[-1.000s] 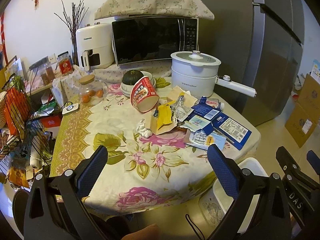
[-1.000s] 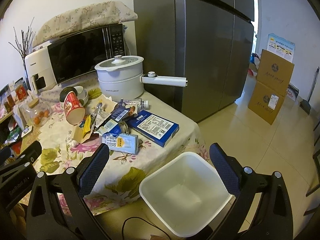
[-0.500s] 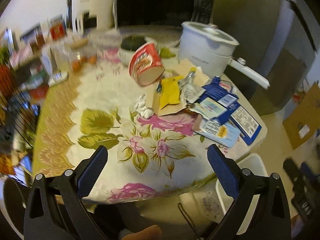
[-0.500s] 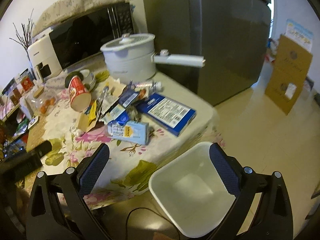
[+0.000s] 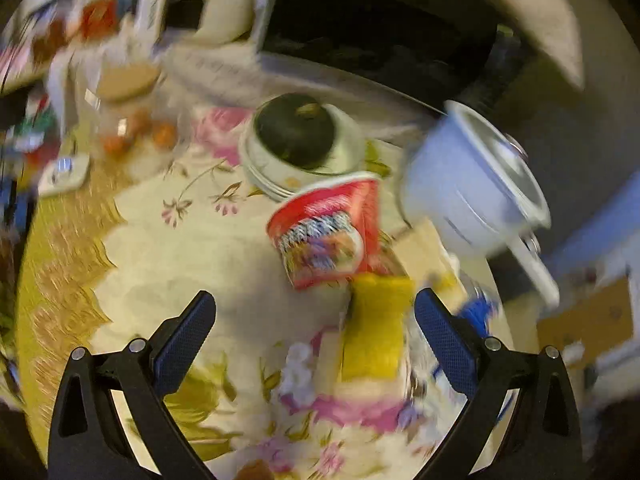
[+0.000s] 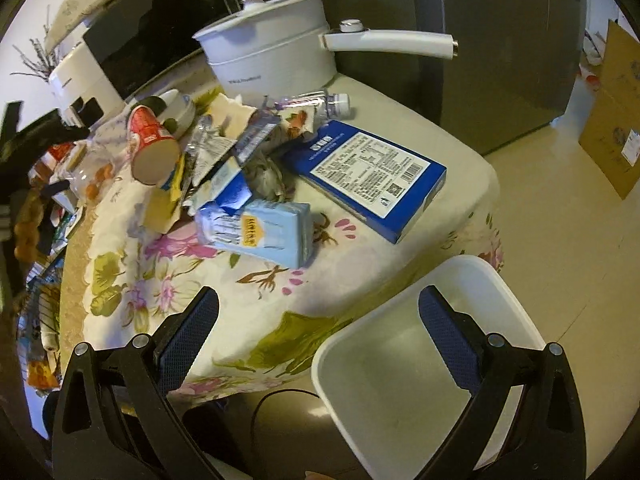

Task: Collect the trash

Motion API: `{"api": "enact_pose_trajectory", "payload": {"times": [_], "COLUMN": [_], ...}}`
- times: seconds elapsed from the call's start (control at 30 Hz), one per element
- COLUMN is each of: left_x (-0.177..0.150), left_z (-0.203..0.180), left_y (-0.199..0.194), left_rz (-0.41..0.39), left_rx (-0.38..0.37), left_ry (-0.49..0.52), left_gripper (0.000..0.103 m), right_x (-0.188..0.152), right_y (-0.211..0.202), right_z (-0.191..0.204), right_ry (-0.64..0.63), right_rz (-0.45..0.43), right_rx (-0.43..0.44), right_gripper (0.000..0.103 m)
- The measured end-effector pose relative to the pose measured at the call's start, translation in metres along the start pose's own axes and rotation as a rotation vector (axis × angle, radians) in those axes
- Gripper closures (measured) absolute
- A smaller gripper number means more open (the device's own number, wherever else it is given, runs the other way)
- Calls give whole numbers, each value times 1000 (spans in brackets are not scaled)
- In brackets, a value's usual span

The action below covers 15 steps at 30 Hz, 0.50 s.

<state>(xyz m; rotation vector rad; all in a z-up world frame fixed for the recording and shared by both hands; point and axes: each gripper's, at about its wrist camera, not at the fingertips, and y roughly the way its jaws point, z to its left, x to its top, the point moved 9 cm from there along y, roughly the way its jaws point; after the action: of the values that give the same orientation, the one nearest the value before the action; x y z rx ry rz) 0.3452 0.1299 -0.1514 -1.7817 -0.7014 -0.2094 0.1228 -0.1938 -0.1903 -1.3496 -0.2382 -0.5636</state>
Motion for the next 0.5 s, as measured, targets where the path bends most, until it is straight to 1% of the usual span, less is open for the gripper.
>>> {"api": "enact_pose_trajectory", "payload": {"times": [0.03,0.07,0.13,0.17,0.23,0.27,0.33,0.4,0.43,0.5], "left_x": [10,18,31,43,57,64,74,83,85,85], "left_z": [-3,-7,-16,-25,-33,-41,-53,-54,-55,-53], "left_y": [12,20,32,39,45,51,66,78,82,93], "left_rz": [9,11,10,-5,-35,-34,0,19,26,74], "left_rx": [-22,-25,6,40,82,95,126,188,212,241], "left_ry": [-47,-60,-40,-7,46,87,165,230,263,337], "left_gripper": [6,6,6,6,6,6,6,6,6,6], "right_x": [1,2,2,2,2,2,1,0,0,-1], "right_y": [2,5,8,9,11,11,13,16,18,21], "right_z": [-3,-6,-11,-13,-18,-21,-25,-29,-30,-32], "right_ry": [9,20,31,30,17,10,5,13,17,25], "right_rz": [5,14,25,28,27,26,33,49,55,71], "right_rx": [-1,-1,-4,-12,-39,-53,-64,-59,-57,-49], "right_gripper": [7,7,7,7,7,7,7,7,7,7]}}
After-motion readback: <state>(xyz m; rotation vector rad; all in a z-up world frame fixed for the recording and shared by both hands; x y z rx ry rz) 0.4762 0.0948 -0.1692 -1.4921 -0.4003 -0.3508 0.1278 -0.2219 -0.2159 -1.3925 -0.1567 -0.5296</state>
